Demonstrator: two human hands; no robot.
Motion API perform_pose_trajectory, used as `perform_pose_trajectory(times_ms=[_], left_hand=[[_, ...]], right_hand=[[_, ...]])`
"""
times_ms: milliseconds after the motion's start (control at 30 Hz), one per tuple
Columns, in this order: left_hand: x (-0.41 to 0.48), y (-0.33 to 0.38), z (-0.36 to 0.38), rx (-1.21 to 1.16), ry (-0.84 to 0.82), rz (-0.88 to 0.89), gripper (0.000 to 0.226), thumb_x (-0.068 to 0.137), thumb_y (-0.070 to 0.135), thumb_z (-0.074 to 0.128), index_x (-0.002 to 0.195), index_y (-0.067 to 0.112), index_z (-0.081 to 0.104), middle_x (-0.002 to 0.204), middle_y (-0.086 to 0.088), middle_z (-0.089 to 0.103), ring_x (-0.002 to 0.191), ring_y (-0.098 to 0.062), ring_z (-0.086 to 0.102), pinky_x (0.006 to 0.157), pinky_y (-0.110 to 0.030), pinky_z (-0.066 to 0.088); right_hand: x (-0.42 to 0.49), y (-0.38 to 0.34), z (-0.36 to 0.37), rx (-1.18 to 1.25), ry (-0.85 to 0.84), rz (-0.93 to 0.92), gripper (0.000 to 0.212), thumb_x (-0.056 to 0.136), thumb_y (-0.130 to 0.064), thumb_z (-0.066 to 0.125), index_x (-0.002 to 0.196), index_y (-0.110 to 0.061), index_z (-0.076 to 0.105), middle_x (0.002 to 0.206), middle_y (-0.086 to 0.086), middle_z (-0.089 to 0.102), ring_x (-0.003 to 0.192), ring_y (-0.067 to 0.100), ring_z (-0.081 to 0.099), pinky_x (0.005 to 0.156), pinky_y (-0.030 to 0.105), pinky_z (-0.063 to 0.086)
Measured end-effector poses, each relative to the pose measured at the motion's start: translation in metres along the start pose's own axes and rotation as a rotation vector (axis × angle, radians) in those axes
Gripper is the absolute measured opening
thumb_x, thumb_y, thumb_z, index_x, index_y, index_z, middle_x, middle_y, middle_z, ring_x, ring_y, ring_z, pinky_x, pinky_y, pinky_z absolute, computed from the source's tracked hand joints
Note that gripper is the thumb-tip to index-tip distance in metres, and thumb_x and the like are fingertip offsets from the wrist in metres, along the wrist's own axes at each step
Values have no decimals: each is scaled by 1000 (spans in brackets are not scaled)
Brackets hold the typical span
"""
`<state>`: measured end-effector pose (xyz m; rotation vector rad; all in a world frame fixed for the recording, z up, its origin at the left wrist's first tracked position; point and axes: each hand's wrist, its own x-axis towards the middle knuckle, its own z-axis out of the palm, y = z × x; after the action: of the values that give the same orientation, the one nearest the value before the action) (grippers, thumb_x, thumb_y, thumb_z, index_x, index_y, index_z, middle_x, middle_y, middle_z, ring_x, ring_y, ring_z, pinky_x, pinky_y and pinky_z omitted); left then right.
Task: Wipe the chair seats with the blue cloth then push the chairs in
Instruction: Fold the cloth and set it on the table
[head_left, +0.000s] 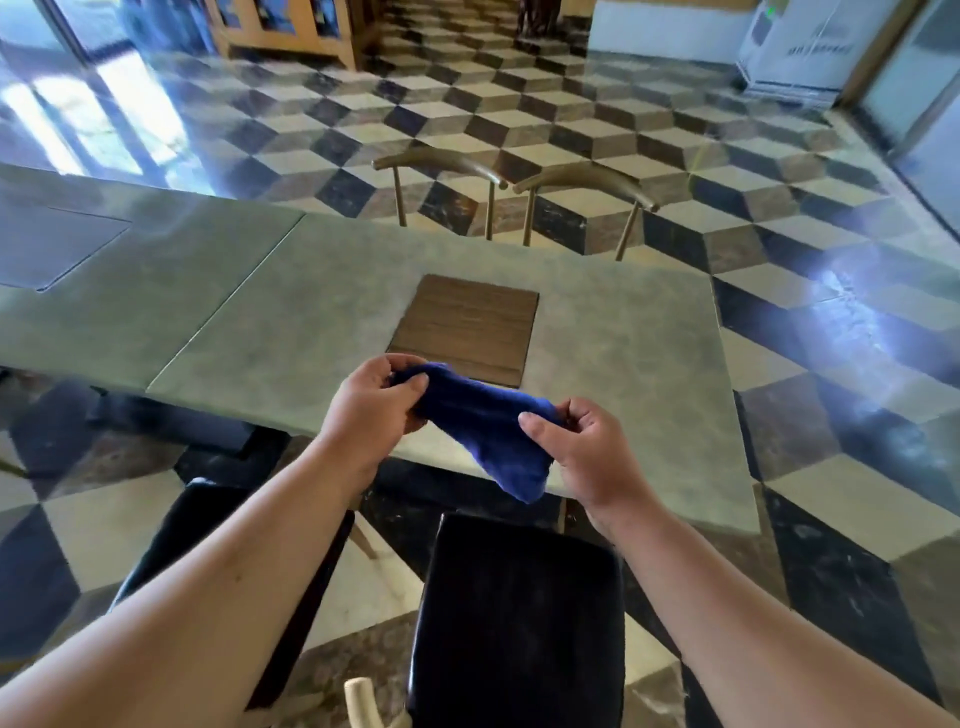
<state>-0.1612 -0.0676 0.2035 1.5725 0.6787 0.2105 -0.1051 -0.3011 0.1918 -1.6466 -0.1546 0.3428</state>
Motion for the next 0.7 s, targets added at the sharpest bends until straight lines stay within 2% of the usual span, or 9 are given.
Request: perform_pose_trajectory(times_ms=[133,233,333,400,467,533,600,633,700], left_hand=[[22,32,-45,-89,-102,-26,26,102,5,65,112,27,71,119,-8,74,92,-17,76,66,-31,63],[26,51,-70,-133,-211,-45,32,101,-2,62,119,24,69,119,-10,71,86,-14,74,64,-30,62],[25,66,-84,-85,-304,-76,33,102,-2,61,123,21,70,116,-9,70,83,-16,74,64,-28,61],[21,72,-86,-71,-388,-131,32,102,0,63,129,18,66,118,-13,72,85,-20,76,68,-29,63],[15,77,-83,-102,-485,-205,30,102,2,65,124,21,62,119,-15,72,86,-24,77,72,-33,65],[11,81,-80,-126,-563,-223,21,102,0,62,105,21,61,114,-15,67,92,-30,72,80,-37,67],[13,83,-82,-110,-567,-200,23,103,0,56,101,22,59,116,-15,64,99,-32,71,87,-37,65],[15,83,-84,-111,-551,-187,25,104,0,54,112,23,61,123,-14,68,102,-32,75,90,-38,65],[23,78,-91,-124,-524,-163,52,104,0,53,146,30,49,130,-14,72,106,-32,78,95,-42,63]], right_hand=[[-1,-12,41,-67,-1,57,30,67,-49,81,54,-29,61,54,-10,51,52,8,46,49,20,38],[0,-16,75,-152,59,106,33,64,-52,78,66,-23,62,57,-11,58,54,8,51,57,30,43],[-1,-17,106,-450,219,111,39,64,-58,70,86,-31,54,67,-11,64,54,6,57,57,30,43],[-5,-22,127,-551,182,50,42,66,-67,69,94,-41,53,75,-10,66,62,2,63,55,27,45],[-8,-29,148,-520,37,-14,47,66,-70,74,104,-46,57,88,-16,72,75,-4,67,64,26,53],[-6,-35,165,-446,-57,-27,49,70,-58,79,112,-44,59,99,-21,74,87,-3,70,76,24,57],[2,-41,171,-371,-34,18,33,80,-31,70,112,-35,63,93,-14,77,86,6,72,75,28,57],[7,-43,171,-310,-21,58,32,83,-18,61,113,-29,66,89,-8,78,84,10,73,73,31,56],[14,-48,169,-185,-25,120,38,83,-2,48,110,-19,69,82,1,79,78,12,73,67,32,50]])
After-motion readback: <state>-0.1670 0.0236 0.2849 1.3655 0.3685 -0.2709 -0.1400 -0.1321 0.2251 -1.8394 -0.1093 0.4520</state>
